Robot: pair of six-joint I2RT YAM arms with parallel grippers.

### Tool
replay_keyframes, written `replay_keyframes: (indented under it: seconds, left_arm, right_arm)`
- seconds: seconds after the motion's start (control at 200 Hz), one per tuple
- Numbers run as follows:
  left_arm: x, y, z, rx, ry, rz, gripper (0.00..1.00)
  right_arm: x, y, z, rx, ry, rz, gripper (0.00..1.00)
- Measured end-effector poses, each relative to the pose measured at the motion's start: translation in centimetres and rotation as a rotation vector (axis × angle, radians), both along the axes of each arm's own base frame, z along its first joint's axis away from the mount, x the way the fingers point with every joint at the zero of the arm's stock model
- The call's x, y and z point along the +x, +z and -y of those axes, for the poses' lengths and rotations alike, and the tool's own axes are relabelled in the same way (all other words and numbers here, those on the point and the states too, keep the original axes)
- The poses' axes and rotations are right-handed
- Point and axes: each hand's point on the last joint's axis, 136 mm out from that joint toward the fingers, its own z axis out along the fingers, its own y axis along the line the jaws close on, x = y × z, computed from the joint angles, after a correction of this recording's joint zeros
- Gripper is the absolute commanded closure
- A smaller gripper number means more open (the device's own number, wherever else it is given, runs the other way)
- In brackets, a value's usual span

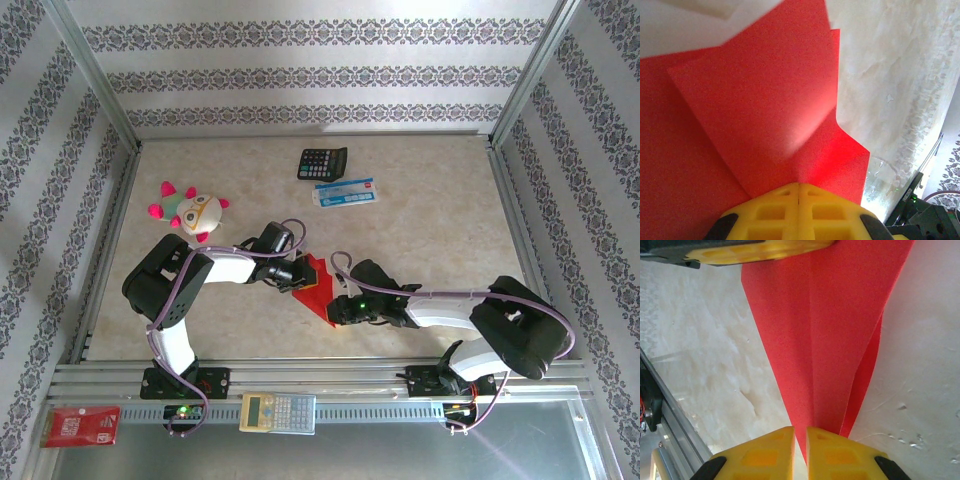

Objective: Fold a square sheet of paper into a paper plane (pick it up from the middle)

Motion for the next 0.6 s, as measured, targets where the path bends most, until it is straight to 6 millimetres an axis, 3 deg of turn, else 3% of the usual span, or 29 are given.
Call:
replay_keyframes:
  seconds: [0.6]
  left_arm:
    - [0.01,0.01,-0.03,0.000,0.001,0.000,0.95]
  right_arm:
    - [0.13,-0.61,0.15,-0.012,-0.004,-0.009,0.86]
